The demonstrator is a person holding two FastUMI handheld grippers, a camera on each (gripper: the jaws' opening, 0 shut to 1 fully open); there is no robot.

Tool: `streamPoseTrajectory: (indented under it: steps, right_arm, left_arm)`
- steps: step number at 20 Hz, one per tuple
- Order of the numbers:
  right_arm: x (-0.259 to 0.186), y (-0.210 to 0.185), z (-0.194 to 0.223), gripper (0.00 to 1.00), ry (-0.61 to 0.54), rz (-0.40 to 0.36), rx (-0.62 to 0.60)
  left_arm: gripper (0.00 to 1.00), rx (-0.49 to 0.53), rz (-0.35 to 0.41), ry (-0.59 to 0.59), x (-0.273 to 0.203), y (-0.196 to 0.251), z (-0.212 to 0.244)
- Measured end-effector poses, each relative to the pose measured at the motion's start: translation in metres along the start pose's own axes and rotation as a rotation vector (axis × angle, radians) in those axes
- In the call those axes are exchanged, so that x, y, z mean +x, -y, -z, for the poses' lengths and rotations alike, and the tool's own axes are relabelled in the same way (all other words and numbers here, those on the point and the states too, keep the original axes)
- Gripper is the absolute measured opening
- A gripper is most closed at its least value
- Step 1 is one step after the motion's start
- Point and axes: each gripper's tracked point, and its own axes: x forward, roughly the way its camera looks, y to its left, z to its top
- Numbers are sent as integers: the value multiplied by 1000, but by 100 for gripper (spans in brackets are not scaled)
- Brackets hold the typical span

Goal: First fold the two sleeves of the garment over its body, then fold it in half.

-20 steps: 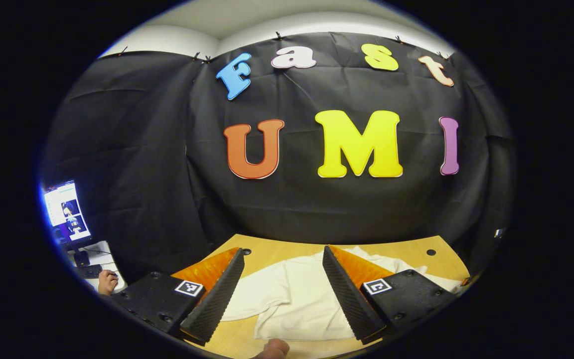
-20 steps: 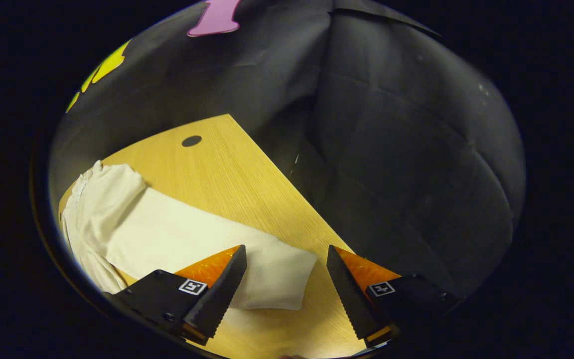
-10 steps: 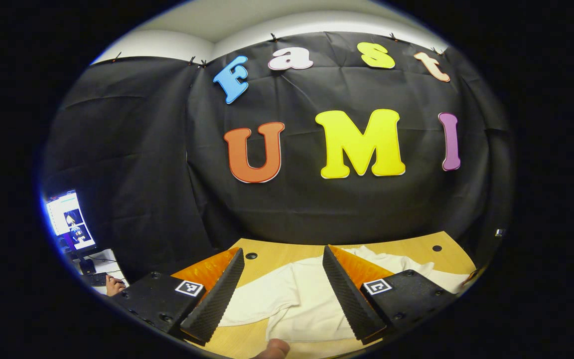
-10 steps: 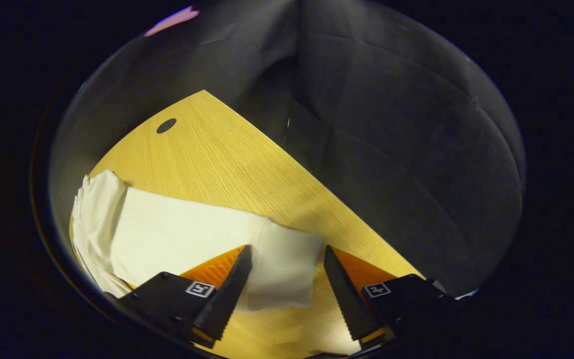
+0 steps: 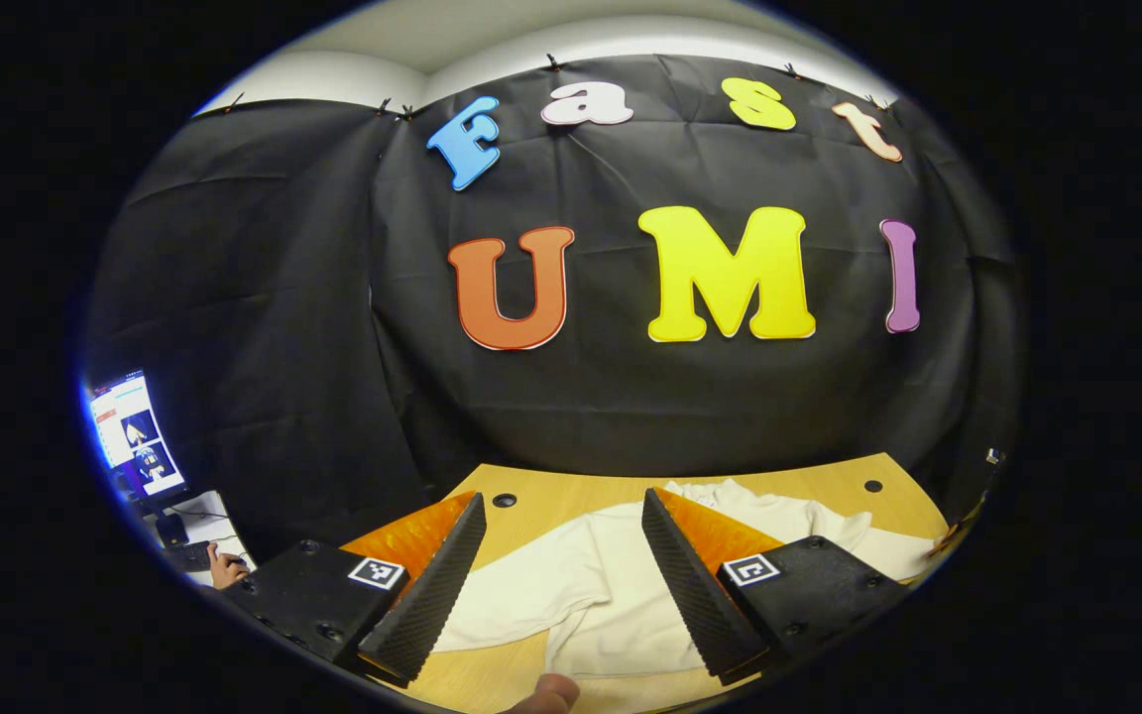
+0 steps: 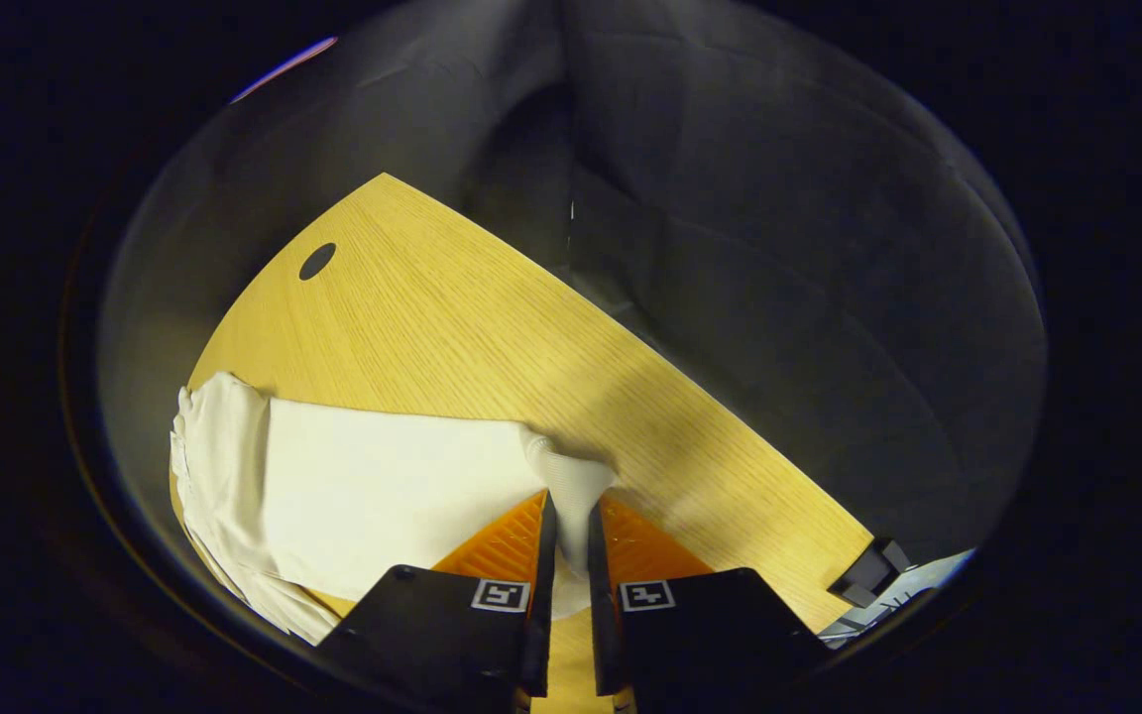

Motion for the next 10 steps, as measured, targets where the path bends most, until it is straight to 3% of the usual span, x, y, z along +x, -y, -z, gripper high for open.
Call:
streamPoseTrajectory:
  steps: [2, 3, 10]
  right_arm:
    - [-5, 6, -1, 19, 5, 28, -17]
    - [-7, 6, 1, 1, 4, 27, -21]
    - [-71, -33, -32, 1, 130, -51, -69]
  left_arm:
    - [100, -15, 13, -7, 3, 2, 4]
    - [100, -25, 21, -7, 4, 1, 6]
    - [100, -28, 62, 9, 11, 1, 11]
